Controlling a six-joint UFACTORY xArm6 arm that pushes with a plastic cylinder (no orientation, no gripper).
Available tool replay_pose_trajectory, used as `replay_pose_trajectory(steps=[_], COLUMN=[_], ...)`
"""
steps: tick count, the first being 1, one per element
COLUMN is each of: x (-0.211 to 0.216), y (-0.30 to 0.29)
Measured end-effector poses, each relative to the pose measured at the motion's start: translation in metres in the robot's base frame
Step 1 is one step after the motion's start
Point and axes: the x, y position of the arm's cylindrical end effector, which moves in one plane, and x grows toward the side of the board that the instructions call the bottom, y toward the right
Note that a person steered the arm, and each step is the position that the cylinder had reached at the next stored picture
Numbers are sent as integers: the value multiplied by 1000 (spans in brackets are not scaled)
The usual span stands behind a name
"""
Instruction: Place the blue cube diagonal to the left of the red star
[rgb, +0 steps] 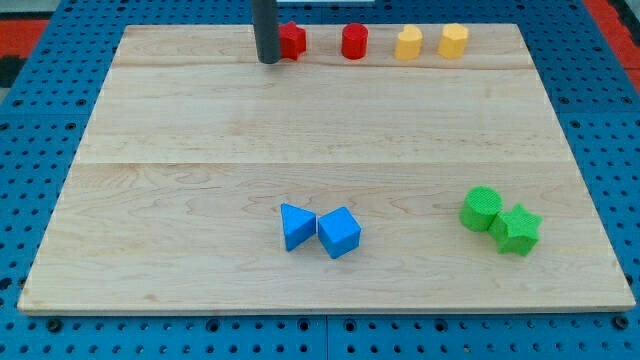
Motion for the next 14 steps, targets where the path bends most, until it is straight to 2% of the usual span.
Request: replay_pose_trajectory(steps=[3, 4, 5, 7, 8, 10, 13, 14], x=[192, 274, 309, 255, 225, 194, 194, 188], y=[89, 152, 139, 29, 1, 17, 97, 102])
